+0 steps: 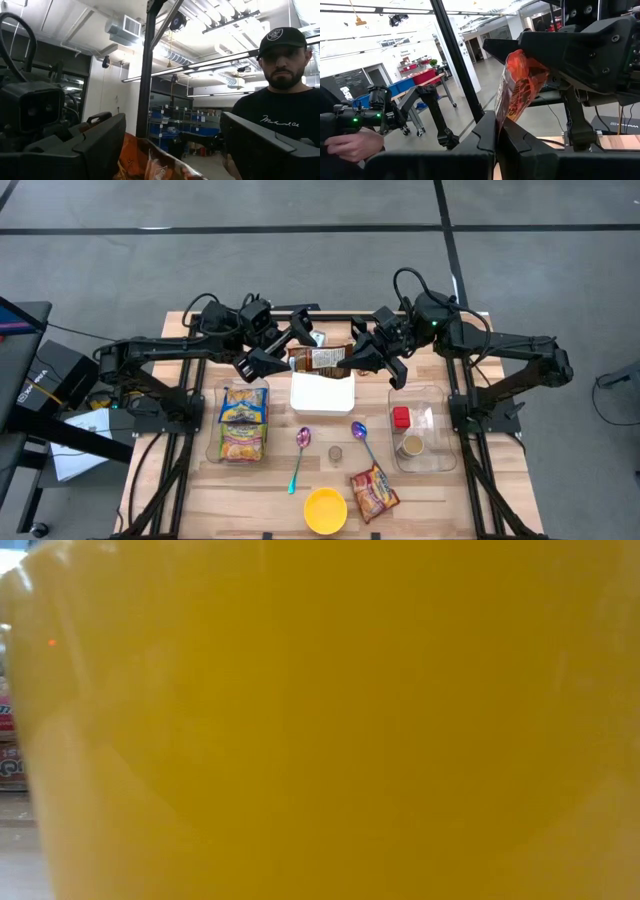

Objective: Pick & Place Food Item
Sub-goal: Put the orange seasoning bag into the right transparent bin

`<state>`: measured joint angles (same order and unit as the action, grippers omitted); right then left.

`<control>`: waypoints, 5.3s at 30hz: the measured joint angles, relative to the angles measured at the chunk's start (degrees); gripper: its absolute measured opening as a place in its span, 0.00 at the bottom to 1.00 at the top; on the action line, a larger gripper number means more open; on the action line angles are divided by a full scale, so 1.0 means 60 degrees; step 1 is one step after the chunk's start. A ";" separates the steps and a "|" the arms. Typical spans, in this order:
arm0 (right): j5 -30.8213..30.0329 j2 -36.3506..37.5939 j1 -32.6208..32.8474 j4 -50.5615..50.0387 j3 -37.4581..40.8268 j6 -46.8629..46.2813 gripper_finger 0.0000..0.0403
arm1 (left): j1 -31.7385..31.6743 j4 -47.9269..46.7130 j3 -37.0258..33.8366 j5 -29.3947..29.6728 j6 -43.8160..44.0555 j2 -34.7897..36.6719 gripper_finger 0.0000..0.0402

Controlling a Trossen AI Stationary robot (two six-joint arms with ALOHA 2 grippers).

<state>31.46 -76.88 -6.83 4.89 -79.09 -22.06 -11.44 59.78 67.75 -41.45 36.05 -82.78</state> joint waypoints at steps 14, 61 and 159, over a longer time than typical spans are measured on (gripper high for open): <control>0.0004 -0.0004 0.0000 0.0000 0.0000 -0.0003 0.00 | 0.0000 0.0118 0.0000 0.0013 -0.0027 0.0000 0.79; 0.0291 -0.0007 0.0015 -0.0462 0.0000 -0.0506 0.00 | 0.1822 -1.2233 -0.0007 0.5104 -0.4907 0.4715 0.74; -0.6047 0.1734 0.1108 -1.3235 0.3914 0.1883 0.00 | 0.1852 -1.2147 -0.0004 0.5398 -0.4684 0.4860 0.74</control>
<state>-4.82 -66.48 -0.18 -74.52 -55.61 -10.77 -0.33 -13.10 67.72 -9.06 7.94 -53.63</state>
